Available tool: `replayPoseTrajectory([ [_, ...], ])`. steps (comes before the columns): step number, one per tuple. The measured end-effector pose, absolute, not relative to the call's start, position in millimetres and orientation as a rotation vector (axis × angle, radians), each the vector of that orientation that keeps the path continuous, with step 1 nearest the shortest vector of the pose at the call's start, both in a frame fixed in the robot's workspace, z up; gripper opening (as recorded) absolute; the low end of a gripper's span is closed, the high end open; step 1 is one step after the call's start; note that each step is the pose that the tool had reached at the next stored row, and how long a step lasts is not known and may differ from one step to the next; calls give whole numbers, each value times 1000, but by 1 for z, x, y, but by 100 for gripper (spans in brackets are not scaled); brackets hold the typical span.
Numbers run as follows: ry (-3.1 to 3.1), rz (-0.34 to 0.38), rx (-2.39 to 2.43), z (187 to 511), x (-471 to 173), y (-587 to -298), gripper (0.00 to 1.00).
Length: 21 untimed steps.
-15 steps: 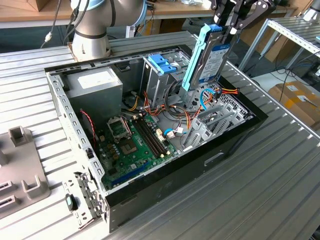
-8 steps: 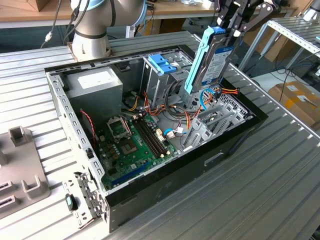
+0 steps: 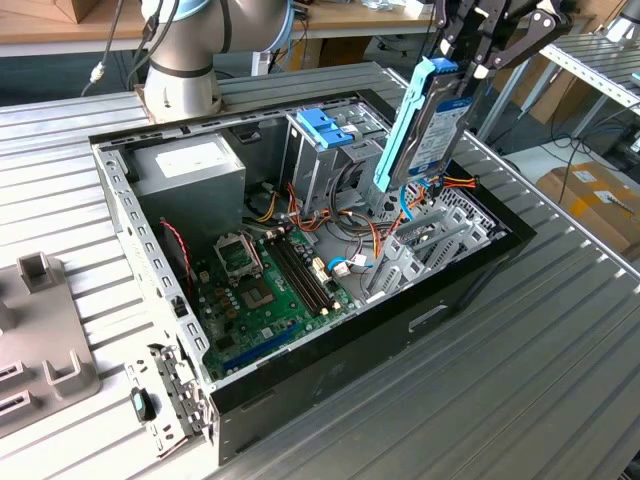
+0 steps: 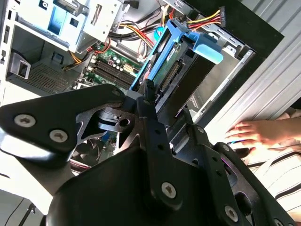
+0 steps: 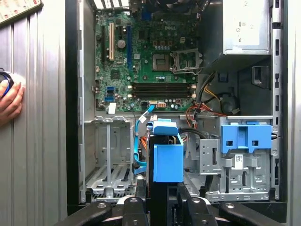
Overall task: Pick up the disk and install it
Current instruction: 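Pick up the disk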
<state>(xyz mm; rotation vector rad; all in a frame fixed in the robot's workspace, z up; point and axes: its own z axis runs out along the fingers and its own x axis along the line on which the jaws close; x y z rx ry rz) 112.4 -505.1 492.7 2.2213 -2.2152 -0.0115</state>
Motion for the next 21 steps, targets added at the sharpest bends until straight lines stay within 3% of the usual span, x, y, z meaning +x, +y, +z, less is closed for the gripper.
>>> replayPoseTrajectory([
  [21,-2215,-12,2221,493,112,-508,35],
])
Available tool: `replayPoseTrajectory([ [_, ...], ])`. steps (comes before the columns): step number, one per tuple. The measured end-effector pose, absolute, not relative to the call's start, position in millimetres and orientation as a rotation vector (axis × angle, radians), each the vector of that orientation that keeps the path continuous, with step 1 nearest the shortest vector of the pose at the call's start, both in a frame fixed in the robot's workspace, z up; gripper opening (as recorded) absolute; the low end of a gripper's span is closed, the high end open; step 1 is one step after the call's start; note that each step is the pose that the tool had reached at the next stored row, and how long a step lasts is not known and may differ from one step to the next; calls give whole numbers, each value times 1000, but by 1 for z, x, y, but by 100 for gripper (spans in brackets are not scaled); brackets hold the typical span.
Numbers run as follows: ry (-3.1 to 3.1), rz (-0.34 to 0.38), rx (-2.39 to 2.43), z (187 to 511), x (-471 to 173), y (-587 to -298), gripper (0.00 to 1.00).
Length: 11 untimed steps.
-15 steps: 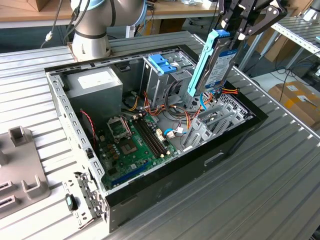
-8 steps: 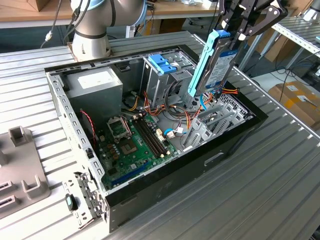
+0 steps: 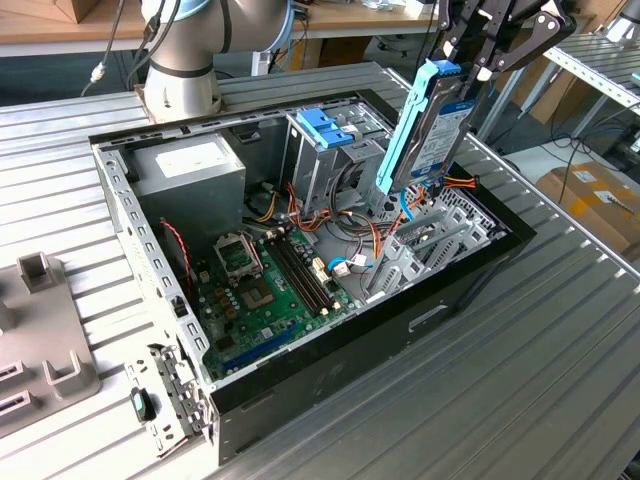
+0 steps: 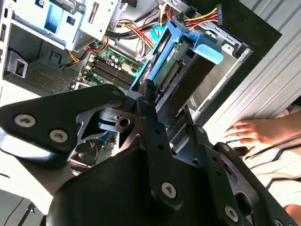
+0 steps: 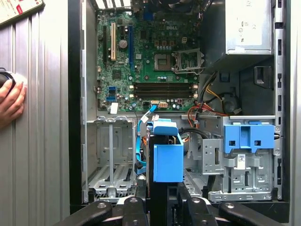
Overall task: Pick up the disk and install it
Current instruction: 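Pick up the disk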
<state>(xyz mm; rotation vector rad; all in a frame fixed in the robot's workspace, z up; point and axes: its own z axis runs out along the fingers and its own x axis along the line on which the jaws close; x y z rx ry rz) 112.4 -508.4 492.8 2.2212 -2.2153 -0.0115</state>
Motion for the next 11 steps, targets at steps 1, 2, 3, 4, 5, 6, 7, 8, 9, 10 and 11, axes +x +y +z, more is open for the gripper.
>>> replayPoseTrajectory([
  [1,-2215,-11,2221,493,112,-508,35],
  [2,-2215,-12,2221,493,112,-509,35],
  [3,-2215,-12,2221,493,112,-509,35],
  [4,-2215,-11,2221,493,112,-510,35],
  [5,-2215,-11,2221,493,112,-511,35],
  [6,-2215,-11,2221,493,112,-512,35],
  [7,-2215,-12,2221,493,112,-512,35],
  [8,-2215,-12,2221,493,112,-514,35],
  [9,-2215,-11,2221,493,112,-515,35],
  [10,-2215,-11,2221,493,112,-516,35],
  [11,-2215,-11,2221,493,112,-518,35],
])
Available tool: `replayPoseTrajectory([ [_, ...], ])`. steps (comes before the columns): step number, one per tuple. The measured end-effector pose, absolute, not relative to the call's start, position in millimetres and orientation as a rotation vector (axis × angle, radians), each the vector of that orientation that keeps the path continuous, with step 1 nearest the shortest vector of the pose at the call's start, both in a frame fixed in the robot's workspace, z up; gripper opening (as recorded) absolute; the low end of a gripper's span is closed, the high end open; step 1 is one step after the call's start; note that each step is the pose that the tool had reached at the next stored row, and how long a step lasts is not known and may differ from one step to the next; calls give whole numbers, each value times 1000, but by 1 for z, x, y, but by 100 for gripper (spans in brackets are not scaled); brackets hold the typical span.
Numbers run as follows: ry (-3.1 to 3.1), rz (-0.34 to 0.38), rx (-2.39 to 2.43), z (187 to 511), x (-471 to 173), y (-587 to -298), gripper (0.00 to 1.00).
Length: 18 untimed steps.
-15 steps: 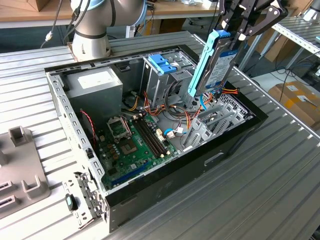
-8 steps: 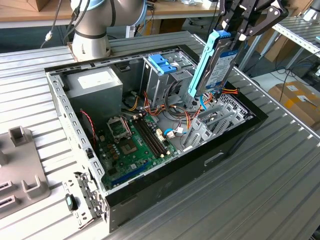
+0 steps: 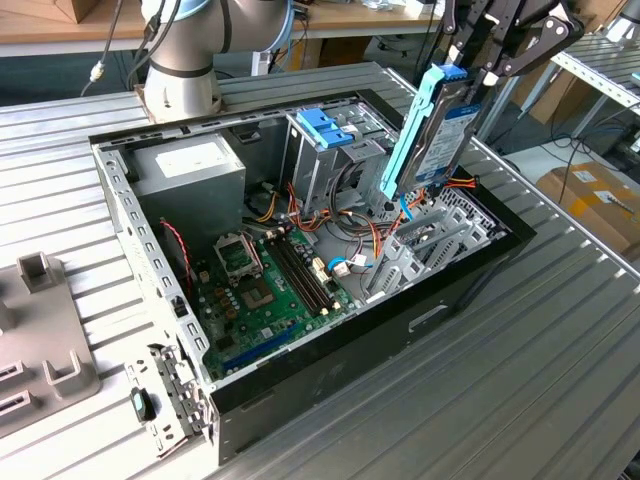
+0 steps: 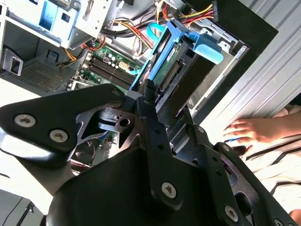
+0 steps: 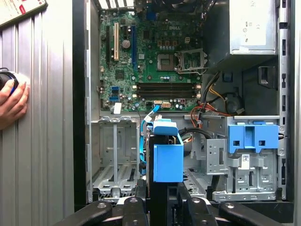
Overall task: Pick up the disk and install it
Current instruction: 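Pick up the disk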
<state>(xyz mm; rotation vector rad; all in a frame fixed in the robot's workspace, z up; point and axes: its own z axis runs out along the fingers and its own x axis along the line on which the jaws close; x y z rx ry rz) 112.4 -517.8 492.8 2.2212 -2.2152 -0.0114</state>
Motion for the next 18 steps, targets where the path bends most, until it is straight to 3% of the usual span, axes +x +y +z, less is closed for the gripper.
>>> replayPoseTrajectory([
  [18,-2215,-11,2221,498,112,-521,35],
])
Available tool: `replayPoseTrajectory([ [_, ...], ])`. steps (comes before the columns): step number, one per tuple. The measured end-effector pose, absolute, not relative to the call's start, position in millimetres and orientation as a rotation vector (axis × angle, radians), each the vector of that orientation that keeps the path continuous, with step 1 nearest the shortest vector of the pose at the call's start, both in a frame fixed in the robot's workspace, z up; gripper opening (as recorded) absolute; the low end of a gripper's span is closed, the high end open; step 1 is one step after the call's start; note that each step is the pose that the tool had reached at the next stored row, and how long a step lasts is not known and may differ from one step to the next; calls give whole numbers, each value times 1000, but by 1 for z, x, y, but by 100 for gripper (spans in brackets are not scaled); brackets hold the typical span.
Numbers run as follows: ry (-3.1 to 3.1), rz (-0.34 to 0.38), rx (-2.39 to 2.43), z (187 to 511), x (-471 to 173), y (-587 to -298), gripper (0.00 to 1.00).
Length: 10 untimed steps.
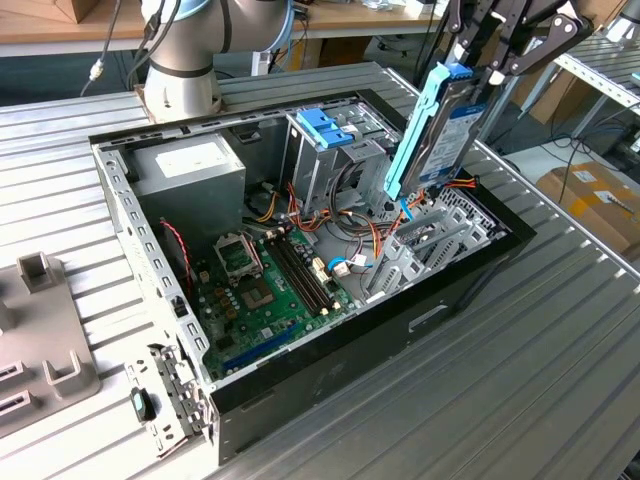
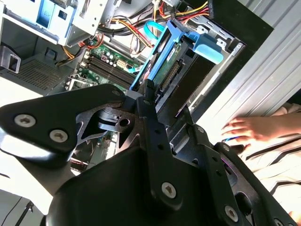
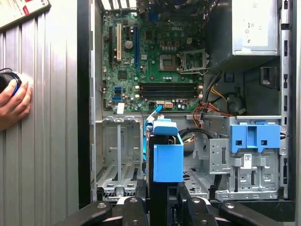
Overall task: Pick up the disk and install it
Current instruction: 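Pick up the disk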
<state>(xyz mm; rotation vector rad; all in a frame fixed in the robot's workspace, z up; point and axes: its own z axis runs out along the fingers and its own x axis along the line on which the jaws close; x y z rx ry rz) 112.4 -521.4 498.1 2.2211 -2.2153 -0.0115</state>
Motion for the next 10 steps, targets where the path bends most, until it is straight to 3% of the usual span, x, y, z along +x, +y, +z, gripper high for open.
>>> replayPoseTrajectory([
  [10,-2215,-12,2221,499,112,-526,35],
])
